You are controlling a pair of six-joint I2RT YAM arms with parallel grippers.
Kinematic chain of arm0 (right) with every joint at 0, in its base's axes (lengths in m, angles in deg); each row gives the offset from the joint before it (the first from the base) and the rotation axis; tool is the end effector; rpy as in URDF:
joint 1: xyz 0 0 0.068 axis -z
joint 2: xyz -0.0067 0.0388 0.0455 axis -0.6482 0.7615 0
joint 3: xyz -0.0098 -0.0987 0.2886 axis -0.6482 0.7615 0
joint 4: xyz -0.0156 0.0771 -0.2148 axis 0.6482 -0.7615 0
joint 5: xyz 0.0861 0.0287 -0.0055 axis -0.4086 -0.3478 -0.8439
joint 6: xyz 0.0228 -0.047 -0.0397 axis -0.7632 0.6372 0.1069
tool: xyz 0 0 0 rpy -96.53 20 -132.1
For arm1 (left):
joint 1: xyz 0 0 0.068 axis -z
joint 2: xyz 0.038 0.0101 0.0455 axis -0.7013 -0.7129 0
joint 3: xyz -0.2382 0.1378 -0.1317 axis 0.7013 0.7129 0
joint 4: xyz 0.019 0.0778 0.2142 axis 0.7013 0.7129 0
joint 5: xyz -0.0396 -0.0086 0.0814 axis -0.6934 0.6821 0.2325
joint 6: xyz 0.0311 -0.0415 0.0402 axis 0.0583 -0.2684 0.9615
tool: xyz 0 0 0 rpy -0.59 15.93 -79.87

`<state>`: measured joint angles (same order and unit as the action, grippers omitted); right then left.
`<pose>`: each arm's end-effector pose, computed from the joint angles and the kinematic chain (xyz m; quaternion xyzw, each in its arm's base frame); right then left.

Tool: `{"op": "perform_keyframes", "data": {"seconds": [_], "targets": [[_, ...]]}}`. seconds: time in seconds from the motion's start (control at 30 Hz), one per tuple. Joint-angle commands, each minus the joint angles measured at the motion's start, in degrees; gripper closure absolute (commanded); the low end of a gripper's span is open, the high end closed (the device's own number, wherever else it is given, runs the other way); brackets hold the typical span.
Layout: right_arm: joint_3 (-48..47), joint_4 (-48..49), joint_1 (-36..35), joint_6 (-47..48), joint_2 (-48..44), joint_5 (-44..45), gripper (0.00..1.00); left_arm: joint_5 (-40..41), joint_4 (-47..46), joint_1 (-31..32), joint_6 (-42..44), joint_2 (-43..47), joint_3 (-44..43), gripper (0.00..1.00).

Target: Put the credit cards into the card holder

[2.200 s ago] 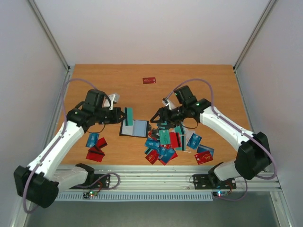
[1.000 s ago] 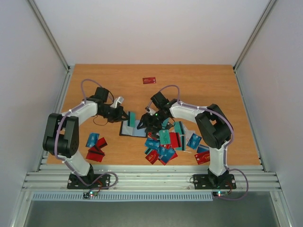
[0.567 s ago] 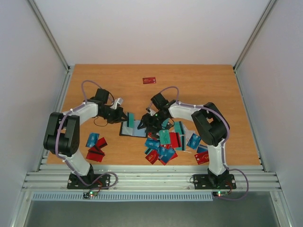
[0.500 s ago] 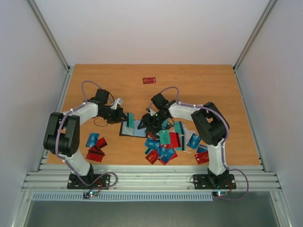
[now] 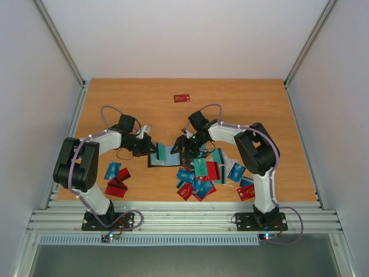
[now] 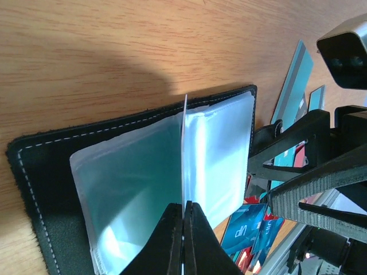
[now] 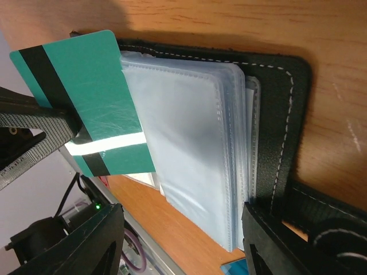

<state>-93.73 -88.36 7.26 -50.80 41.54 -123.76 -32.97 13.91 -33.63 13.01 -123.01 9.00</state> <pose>0.3076 0.2445 0.1726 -0.2301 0.8802 0.4149 0.0099 0.2694 -0.0869 0.1904 -0.0194 0.9216 -0.3822 0.0642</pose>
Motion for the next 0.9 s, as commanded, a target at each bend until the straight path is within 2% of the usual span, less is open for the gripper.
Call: {"op": "perform_keyframes", "data": {"seconds": [0.0,0.33,0.73,0.87], "targets": [[0.54,-1.09,0.38,1.32,-0.20,2.54,0.42,-0.93,-4.37,0.50,-1.70,1.16,0.87,1.00],[0.86,-0.68,0.36,1.32,-1.44,2.10,0.41,-2.32,-8.10,1.28,-4.70,1.52,3.87,1.00],[1.98,-0.46,0.43,1.37,-1.69,2.55,0.42,-0.35,-4.95,2.43,-5.51,6.72,5.70,1.00],[2.04,-0.28,0.48,1.29,-1.72,2.45,0.42,-0.03,-5.07,2.91,-5.31,5.86,6.18,1.00]]}}
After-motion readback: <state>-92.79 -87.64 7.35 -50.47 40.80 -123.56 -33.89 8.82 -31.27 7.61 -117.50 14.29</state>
